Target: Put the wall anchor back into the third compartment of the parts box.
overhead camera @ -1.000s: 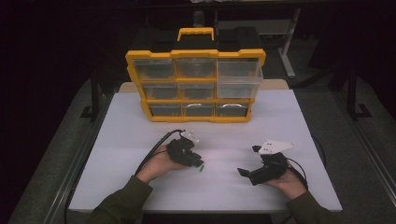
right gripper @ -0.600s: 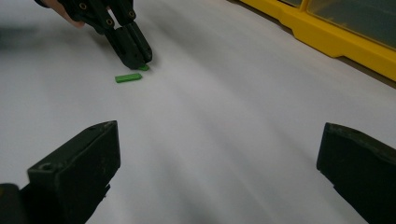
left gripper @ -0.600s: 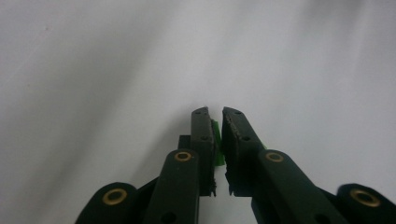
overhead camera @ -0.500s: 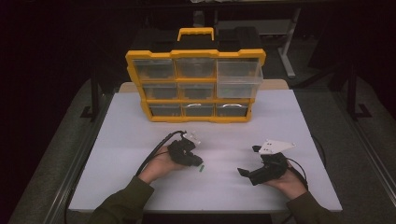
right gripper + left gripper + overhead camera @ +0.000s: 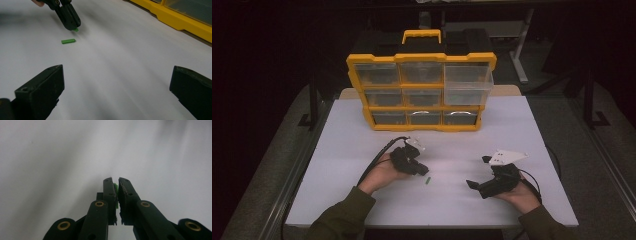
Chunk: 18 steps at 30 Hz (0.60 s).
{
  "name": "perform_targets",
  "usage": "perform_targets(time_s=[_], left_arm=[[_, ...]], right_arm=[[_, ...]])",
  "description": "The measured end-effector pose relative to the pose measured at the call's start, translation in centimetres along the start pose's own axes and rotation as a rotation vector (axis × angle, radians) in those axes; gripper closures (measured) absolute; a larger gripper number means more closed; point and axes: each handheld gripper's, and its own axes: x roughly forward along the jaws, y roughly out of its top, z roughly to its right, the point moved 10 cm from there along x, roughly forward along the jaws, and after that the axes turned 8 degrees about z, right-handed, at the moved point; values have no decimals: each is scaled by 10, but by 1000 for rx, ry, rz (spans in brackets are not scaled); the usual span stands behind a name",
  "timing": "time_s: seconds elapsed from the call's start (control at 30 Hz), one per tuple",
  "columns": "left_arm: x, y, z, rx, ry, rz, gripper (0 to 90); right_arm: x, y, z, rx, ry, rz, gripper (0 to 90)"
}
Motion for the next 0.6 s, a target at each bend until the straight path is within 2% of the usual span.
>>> perform_targets(time_s=[0.1, 0.17, 0.6], left_arm=[[-7, 8, 0, -12, -16, 20, 853], [-9, 9, -1, 1, -17, 12, 853], [-36, 44, -2, 12, -33, 61, 853]], right_arm=[[-1, 0, 0, 2, -3, 1, 0], [-1, 0, -1, 3, -2, -2, 0], [-1, 0, 0, 0, 0, 2, 0]])
